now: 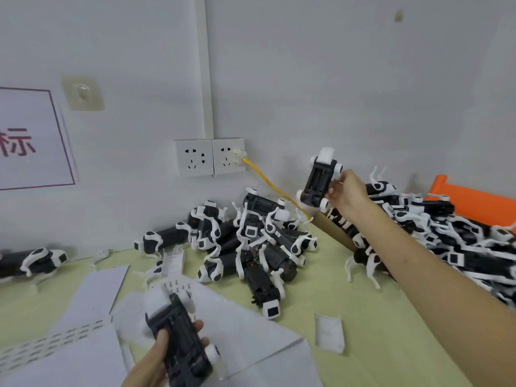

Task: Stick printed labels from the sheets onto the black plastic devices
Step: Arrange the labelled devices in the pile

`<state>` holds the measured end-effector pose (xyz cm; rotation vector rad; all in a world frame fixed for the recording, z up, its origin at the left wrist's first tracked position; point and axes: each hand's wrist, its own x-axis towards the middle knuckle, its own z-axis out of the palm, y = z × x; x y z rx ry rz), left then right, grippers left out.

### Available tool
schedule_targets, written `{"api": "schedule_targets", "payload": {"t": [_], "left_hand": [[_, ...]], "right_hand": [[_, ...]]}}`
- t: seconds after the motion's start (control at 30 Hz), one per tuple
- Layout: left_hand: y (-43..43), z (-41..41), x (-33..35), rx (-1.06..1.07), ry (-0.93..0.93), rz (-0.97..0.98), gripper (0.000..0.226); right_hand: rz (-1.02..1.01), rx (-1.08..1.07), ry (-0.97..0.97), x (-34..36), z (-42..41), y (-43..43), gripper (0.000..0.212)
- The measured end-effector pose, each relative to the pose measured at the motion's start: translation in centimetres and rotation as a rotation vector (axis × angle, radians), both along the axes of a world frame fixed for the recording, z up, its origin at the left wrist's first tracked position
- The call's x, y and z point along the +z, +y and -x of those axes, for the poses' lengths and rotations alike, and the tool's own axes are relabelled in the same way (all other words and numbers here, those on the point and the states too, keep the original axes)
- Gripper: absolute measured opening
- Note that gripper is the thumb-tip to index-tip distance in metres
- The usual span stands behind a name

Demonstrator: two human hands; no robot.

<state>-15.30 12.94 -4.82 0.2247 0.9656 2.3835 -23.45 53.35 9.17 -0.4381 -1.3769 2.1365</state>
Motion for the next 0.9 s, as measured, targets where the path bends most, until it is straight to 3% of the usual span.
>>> {"api": "schedule_targets", "payload": {"t": [0.03,0.07,0.1,0.2,0.27,0.47,0.6,0.7,0.77,0.8,0.87,0.9], "left_hand": [[1.3,0.0,0.2,0.023,0.013,-0.090,0.101],[0.9,0.3,0.2,0.088,0.126,-0.011,0.100],[2.3,-0.3,-0.9,-0.024,0.006,-0.073,0.091],[1.3,-2.0,-0.5,0.208,-0.118,0.046,0.051],[1.4,-2.6,-0.1,0.237,-0.159,0.076,0.044],[1.5,-3.5,1.2,0.260,-0.202,0.083,0.039],[1.8,-3.5,1.6,0.288,-0.216,0.090,0.035],[1.6,-4.0,1.4,0.275,-0.203,0.055,0.038],[1.3,-4.2,1.0,0.275,-0.209,0.038,0.047],[1.2,-4.3,1.0,0.268,-0.209,0.035,0.049],[1.2,-4.4,1.2,0.262,-0.210,0.043,0.049],[1.2,-4.5,1.2,0.264,-0.204,0.049,0.049]], "right_hand": [[0.053,0.052,0.026,0.4,-0.1,-0.7,0.016],[0.116,0.116,0.046,0.8,-0.3,-1.4,0.017],[0.184,0.175,0.065,1.1,-0.4,-2.2,0.018],[0.299,0.281,0.086,1.3,-0.7,-4.9,0.029],[0.336,0.332,0.108,1.1,-0.7,-6.7,0.042],[0.407,0.457,-0.003,-0.2,-0.4,-12.1,0.034],[0.486,0.680,0.028,-0.5,-1.7,-15.0,0.004],[0.380,0.765,0.029,-1.2,-3.3,-16.9,0.023],[0.508,0.920,0.062,-1.8,-4.2,-18.0,0.041],[0.566,0.996,0.050,-1.8,-4.8,-18.6,0.044],[0.557,0.983,-0.041,-1.8,-5.4,-19.5,0.022],[0.514,0.972,-0.072,-2.0,-5.2,-19.5,0.042]]}}
